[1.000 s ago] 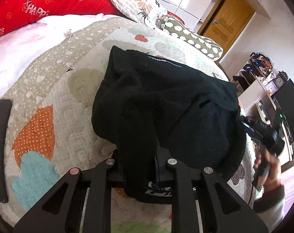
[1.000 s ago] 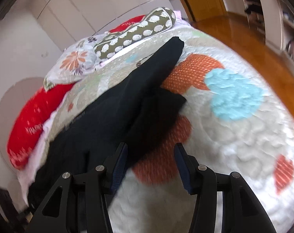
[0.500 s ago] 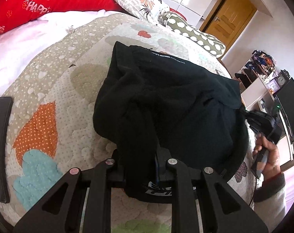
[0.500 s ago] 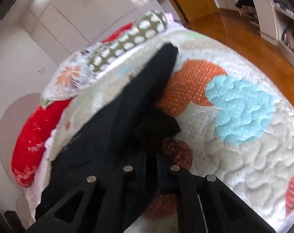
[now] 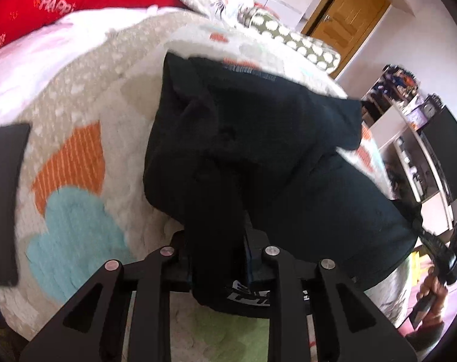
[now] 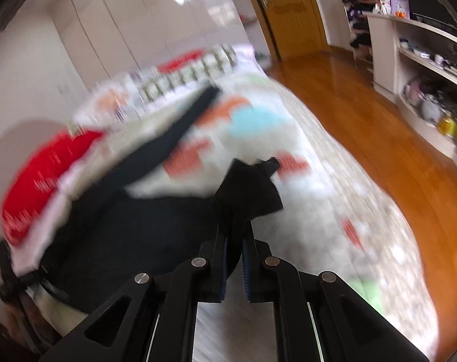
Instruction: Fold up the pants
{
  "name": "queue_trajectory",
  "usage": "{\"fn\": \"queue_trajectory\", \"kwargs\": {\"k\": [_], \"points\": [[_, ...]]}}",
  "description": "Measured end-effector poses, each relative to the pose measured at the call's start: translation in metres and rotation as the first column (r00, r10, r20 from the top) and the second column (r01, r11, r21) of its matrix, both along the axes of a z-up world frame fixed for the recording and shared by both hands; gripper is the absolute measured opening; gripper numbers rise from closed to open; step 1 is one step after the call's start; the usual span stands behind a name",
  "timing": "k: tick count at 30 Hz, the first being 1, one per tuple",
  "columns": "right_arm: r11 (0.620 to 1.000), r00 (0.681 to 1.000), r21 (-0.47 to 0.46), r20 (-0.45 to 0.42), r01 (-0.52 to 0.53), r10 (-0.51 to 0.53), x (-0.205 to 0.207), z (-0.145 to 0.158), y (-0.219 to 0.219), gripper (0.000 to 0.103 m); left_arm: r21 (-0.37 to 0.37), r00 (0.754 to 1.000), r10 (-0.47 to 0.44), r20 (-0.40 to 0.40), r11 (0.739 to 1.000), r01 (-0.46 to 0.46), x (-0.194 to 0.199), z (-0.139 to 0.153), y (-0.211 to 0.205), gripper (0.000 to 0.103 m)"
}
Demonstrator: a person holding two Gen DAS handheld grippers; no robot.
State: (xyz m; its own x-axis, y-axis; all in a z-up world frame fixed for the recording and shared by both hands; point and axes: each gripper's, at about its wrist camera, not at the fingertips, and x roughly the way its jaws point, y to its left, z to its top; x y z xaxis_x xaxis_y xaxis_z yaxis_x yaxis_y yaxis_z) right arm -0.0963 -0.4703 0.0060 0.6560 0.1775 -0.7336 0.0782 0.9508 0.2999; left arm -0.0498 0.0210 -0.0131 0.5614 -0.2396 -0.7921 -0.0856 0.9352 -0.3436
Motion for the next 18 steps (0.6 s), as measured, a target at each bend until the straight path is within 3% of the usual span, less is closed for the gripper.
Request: {"fn": "queue_trajectory", "kwargs": {"k": [2,3,4,6,8,12,15,18], "points": [[1.0,0.999,-0.002,-0.038,0.003,-0.003,-0.006,-0.009,-0.001,0.011,0.009,1.0,0.011,0.004,1.0,-0.011,-0.003,-0.003,0.0,0.026],[1.0,0.999,-0.014,-0.037,0.007,-0.007,-0.007,-0.008,-0.002,0.013,0.022,1.0,0.014,0.011,1.0,-0.014,-0.006,-0.001,0.0,0.032],[0.999,0.999,-0.033,-0.034,0.018,-0.019,-0.008,-0.003,-0.001,0.023,0.04,1.0,0.026,0.014,0.999,-0.026,-0.009,0.001,0.001,0.036],[0.995,0.998,-0.087,-0.016,0.054,-0.055,-0.008,0.011,-0.002,0.033,0.071,0.999,0.044,0.023,0.996,-0.046,-0.012,0.007,0.005,0.051],[0.989,0.997,-0.13,0.027,0.071,-0.068,-0.008,0.025,-0.002,0.033,0.09,0.998,0.058,0.039,0.994,-0.061,-0.018,0.013,0.011,0.058],[0.991,0.998,-0.13,0.061,0.027,-0.019,0.006,0.04,0.015,0.042,0.084,0.993,0.098,0.072,0.991,-0.104,-0.021,0.024,0.022,0.062],[0.99,0.998,-0.139,0.047,-0.036,0.043,0.018,0.037,0.037,0.042,0.133,0.983,0.151,0.104,0.977,-0.164,-0.021,0.031,0.025,0.063],[0.984,0.989,-0.102,0.028,-0.143,0.147,0.031,0.029,0.063,0.043,0.138,0.98,0.169,0.105,0.973,-0.183,-0.019,0.03,0.03,0.064]]}}
